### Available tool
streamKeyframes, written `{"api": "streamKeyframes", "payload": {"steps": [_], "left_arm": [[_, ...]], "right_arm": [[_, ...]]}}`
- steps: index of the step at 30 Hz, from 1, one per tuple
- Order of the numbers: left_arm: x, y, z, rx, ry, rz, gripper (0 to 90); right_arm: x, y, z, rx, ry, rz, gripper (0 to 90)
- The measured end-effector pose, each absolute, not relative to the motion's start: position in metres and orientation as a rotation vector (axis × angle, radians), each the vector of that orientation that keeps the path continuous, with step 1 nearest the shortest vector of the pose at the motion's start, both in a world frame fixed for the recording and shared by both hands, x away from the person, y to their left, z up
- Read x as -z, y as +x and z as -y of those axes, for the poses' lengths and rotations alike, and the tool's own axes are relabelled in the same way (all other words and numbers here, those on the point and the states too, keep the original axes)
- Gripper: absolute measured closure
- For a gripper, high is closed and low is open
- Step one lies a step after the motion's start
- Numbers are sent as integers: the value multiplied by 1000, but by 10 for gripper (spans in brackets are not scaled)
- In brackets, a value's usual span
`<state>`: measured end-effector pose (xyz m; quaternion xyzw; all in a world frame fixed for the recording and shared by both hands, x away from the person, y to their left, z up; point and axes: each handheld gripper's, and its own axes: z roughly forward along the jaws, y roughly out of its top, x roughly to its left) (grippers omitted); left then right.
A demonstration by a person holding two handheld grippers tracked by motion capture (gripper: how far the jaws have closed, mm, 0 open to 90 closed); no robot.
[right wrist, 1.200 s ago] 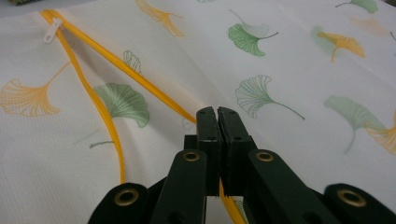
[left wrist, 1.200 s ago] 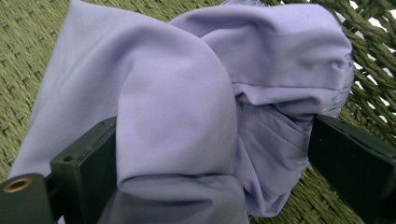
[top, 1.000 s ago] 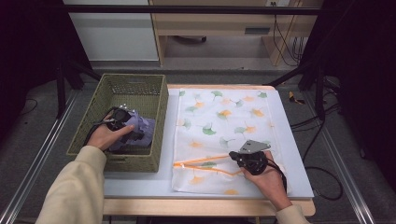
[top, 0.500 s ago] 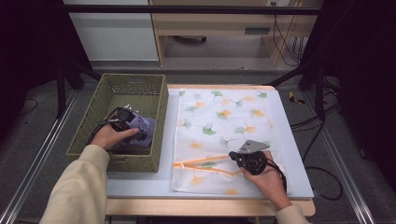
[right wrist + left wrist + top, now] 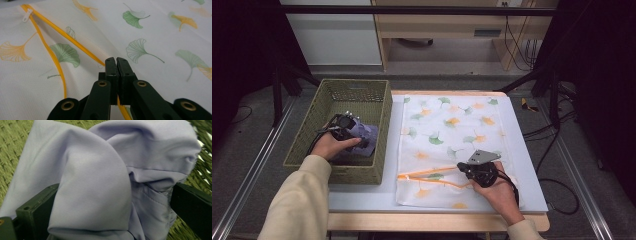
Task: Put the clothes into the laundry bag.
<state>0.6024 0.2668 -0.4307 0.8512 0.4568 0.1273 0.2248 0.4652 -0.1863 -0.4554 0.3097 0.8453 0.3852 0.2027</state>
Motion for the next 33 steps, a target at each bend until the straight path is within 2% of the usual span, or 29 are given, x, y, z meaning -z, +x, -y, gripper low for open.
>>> {"api": "streamKeyframes", "payload": {"steps": [20, 23, 24, 26, 30, 32, 33], "left_arm": [[437, 607, -268, -351, 2345, -1292, 0], [437, 607, -268, -344, 2350, -1294, 26], [437, 607, -268, -342, 2352, -1293, 67], [436, 607, -268, -340, 2360, -1295, 89], [433, 605, -268, -341, 2371, -1279, 315], [429, 604, -268, -355, 2382, -1260, 450], [428, 603, -268, -341, 2377, -1246, 557]], "right_arm": [[456, 465, 186, -1074, 866, -2365, 886], [456, 465, 186, -1073, 868, -2366, 886], [456, 465, 186, -1071, 866, -2367, 886], [456, 465, 186, -1071, 865, -2367, 886], [456, 465, 186, -1073, 865, -2365, 886], [456, 465, 186, -1072, 866, -2366, 886], [456, 465, 186, -1071, 866, -2366, 886]]}}
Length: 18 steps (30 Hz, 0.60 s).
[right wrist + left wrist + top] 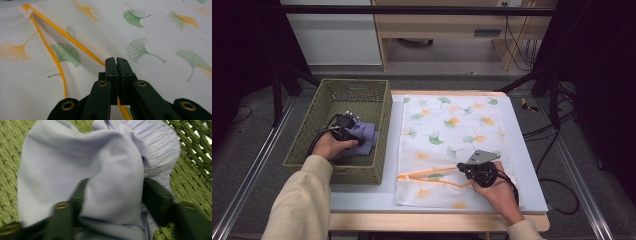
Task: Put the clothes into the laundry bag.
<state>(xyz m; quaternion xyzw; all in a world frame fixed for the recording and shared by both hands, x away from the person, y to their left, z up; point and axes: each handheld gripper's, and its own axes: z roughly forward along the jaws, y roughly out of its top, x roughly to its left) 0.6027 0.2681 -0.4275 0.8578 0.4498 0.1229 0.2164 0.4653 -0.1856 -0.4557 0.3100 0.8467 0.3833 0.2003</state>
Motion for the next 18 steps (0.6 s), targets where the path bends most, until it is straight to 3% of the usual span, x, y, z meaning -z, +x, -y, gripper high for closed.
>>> {"api": "streamKeyframes", "payload": {"steps": [2, 6, 18], "left_arm": [[425, 600, -267, -345, 2391, -1221, 649], [421, 597, -265, -370, 2392, -1206, 723], [388, 585, -275, -557, 2268, -1210, 759]], "right_arm": [[456, 465, 185, -1071, 866, -2367, 886], [456, 465, 186, -1070, 867, -2366, 886], [456, 466, 185, -1069, 866, -2365, 886]]}}
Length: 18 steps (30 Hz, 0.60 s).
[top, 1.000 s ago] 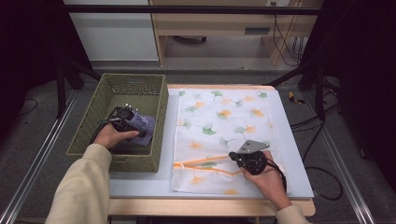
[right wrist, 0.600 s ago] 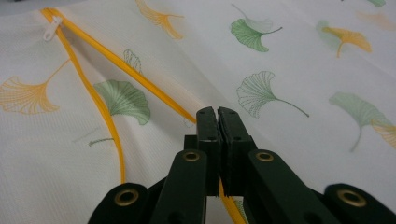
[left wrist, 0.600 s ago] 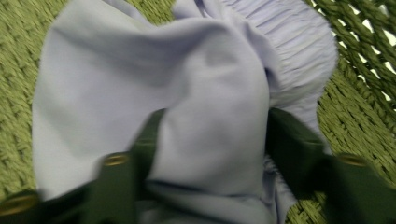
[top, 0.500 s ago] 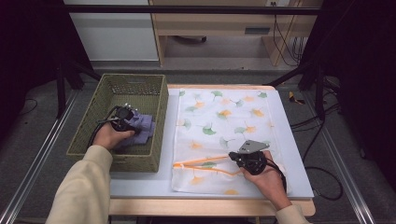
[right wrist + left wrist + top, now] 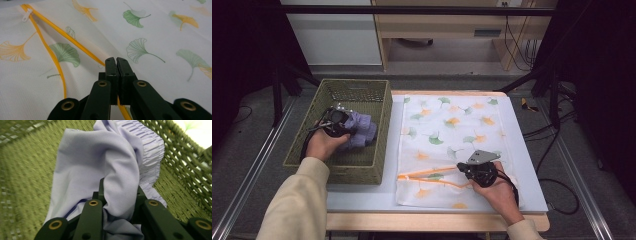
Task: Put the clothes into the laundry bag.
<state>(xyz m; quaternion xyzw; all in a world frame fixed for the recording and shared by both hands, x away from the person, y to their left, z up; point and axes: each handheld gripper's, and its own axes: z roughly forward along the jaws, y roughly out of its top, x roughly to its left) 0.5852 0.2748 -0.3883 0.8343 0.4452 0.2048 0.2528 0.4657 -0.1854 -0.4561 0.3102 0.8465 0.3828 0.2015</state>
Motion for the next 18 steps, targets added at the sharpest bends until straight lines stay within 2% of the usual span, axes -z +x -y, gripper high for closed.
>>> {"api": "streamKeyframes", "payload": {"steps": [6, 18], "left_arm": [[374, 577, -278, -630, 2216, -1204, 762], [347, 569, -279, -678, 2165, -1169, 765]], "right_arm": [[456, 466, 185, -1064, 865, -2365, 886], [457, 467, 185, -1068, 874, -2370, 887]]}}
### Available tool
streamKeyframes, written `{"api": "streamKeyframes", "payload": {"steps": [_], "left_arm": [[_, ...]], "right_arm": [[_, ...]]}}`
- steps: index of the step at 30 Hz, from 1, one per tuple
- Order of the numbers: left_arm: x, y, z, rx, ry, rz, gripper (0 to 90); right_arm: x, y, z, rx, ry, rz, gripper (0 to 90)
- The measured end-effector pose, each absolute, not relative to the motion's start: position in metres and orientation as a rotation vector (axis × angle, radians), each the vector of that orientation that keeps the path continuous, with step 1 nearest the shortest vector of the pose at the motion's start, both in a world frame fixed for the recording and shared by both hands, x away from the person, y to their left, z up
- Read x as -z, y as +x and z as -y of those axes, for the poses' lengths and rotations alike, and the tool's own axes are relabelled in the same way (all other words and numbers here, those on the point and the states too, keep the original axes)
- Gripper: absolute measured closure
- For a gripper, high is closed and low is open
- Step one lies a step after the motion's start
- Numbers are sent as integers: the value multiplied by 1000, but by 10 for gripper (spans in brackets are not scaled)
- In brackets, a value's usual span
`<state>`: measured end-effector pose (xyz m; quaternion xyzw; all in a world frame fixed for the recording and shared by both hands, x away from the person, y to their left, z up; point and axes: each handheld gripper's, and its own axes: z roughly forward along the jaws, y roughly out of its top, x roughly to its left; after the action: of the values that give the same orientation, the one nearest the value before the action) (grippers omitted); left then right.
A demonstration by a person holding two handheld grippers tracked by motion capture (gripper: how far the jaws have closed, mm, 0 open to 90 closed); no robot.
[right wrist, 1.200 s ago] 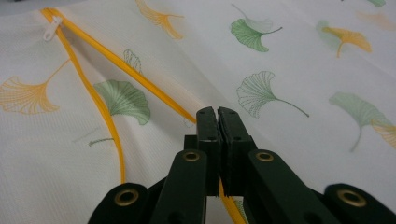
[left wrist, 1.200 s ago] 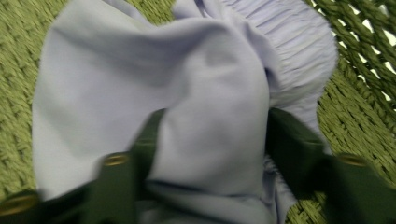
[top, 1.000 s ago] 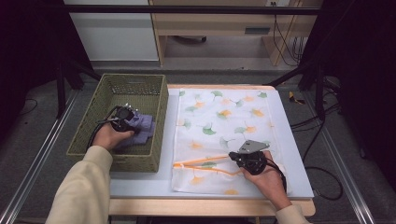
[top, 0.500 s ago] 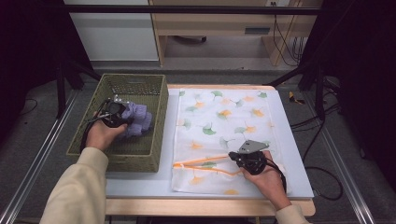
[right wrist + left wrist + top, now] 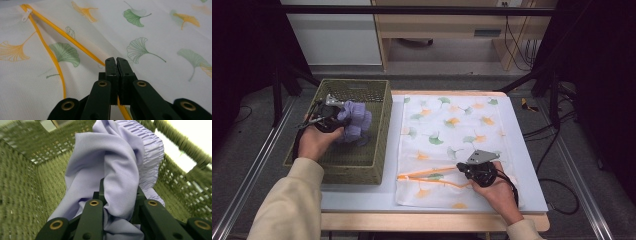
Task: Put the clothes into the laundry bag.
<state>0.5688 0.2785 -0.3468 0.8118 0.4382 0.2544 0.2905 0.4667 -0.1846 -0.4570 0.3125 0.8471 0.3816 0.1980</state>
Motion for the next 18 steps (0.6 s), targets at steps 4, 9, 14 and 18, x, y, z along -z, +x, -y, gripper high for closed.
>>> {"api": "streamKeyframes", "payload": {"steps": [4, 9, 14, 18], "left_arm": [[334, 564, -277, -696, 2140, -1147, 765], [324, 555, -275, -705, 2107, -1129, 765], [311, 546, -274, -724, 2076, -1110, 765], [303, 537, -275, -740, 2050, -1099, 765]], "right_arm": [[458, 468, 185, -1079, 885, -2373, 887], [457, 468, 185, -1089, 890, -2367, 888], [457, 468, 185, -1088, 890, -2367, 888], [458, 469, 185, -1089, 893, -2368, 888]]}}
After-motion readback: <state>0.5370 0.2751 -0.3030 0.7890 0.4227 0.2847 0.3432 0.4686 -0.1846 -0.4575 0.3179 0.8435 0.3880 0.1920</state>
